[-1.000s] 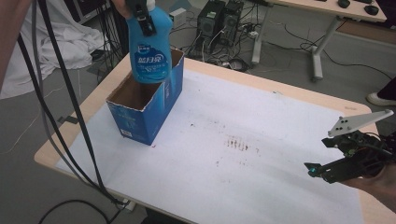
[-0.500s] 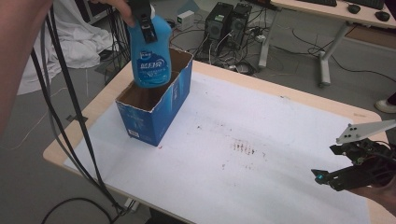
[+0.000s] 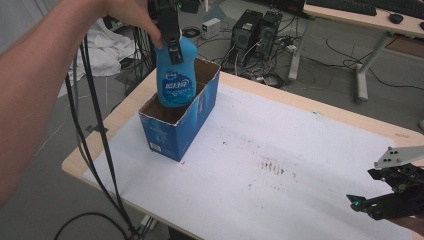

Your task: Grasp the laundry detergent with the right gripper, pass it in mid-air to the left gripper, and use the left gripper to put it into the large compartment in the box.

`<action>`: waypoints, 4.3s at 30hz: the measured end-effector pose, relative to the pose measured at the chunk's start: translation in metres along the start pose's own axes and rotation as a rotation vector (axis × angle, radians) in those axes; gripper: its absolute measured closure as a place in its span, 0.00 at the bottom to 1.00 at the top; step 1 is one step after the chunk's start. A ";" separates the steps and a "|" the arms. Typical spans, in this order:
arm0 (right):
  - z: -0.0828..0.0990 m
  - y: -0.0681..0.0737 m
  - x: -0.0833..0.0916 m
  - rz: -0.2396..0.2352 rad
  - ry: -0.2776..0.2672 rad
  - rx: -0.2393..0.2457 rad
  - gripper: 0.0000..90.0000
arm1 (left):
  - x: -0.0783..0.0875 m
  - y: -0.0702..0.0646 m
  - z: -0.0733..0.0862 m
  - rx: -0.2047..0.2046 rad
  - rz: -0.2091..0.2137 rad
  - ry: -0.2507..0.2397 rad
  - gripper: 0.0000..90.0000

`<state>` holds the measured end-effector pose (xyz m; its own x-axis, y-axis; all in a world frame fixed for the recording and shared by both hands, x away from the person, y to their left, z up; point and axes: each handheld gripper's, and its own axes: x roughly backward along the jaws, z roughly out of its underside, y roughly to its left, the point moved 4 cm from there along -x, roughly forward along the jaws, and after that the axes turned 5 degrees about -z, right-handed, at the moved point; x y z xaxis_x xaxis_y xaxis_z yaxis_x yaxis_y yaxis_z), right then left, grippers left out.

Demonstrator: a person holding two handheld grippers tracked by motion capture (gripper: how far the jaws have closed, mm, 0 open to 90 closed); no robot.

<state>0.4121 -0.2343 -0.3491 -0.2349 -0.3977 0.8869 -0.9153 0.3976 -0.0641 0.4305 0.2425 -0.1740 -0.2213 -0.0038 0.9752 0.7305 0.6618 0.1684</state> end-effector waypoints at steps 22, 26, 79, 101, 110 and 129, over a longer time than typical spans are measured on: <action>0.005 0.002 -0.005 0.010 0.023 -0.002 0.15 | -0.075 -0.002 0.011 -0.048 0.019 0.013 0.42; 0.006 0.001 -0.007 0.011 0.026 -0.001 0.15 | -0.087 -0.004 0.013 -0.097 0.026 0.012 0.42; 0.016 0.008 -0.014 0.011 0.038 -0.008 0.15 | -0.139 -0.009 0.016 -0.290 0.018 0.033 0.37; 0.017 0.010 -0.015 0.012 0.053 -0.003 0.15 | -0.127 -0.004 0.017 -0.263 -0.027 0.012 0.29; 0.017 0.010 -0.014 0.013 0.052 -0.004 0.15 | -0.109 -0.004 0.013 -0.257 -0.052 0.001 0.25; 0.017 0.012 -0.012 0.018 0.040 -0.002 0.15 | -0.066 -0.045 -0.040 -0.392 -0.048 -0.056 0.22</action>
<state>0.3983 -0.2384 -0.3679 -0.2380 -0.3566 0.9034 -0.9103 0.4063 -0.0794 0.4379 0.1829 -0.2404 -0.2879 0.0207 0.9574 0.9075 0.3253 0.2658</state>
